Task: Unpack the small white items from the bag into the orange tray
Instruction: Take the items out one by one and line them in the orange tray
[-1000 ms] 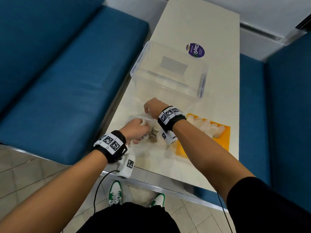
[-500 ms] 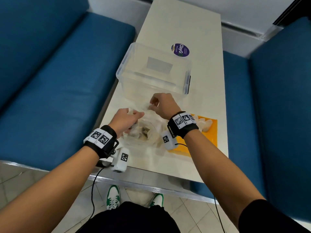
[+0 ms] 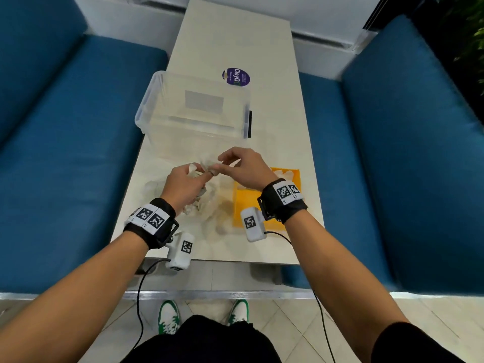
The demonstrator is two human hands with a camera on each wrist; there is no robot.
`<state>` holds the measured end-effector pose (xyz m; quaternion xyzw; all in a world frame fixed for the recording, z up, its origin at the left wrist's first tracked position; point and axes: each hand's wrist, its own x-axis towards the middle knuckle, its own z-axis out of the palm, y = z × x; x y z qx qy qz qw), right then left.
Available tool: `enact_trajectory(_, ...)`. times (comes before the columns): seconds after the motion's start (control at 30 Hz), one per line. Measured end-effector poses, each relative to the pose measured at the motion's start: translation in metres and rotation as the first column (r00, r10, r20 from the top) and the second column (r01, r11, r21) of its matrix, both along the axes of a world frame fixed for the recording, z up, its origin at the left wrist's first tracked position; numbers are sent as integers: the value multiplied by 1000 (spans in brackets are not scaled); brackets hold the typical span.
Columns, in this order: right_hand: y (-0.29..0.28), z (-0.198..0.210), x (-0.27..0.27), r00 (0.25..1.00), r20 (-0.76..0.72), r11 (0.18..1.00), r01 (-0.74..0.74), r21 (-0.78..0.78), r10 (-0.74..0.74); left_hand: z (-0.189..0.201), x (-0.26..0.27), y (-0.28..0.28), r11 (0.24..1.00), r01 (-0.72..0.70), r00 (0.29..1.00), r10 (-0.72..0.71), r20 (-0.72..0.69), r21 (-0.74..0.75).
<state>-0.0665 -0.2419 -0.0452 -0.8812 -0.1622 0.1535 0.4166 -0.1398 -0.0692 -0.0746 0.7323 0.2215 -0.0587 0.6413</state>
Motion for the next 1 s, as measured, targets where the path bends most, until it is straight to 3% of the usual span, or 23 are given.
enact_trajectory(0.13, -6, 7, 0, 998, 21, 998, -63, -30, 63, 3, -3, -3, 974, 109, 994, -109, -14, 201)
enact_trajectory(0.27, -10, 9, 0, 999, 52, 999, -12, 51, 10, 4, -7, -5, 937, 200, 979, -202, -23, 286)
enact_trajectory(0.37, -10, 9, -1, 999, 35, 992, 14, 124, -19, 5, -8, -6, 954, 177, 984, -177, -23, 243)
enact_trajectory(0.63, -5, -13, -4, 998, -37, 995, -45, -94, 42, -7, -9, -4, 976, 116, 992, -105, -71, 182)
enact_trajectory(0.77, -2, -17, -10, 991, -94, 995, -94, -25, 92, -14, -10, 1, 988, 98, 990, -84, -116, 119)
enact_trajectory(0.87, -2, -14, -13, 992, -18, 991, -129, -27, 129, -15, -9, 2, 993, 69, 991, -57, -125, 95)
enact_trajectory(1.0, 0, -14, -8, 998, -1, 997, -57, 52, 57, -11, -8, 1, 995, 70, 989, -61, -136, 69)
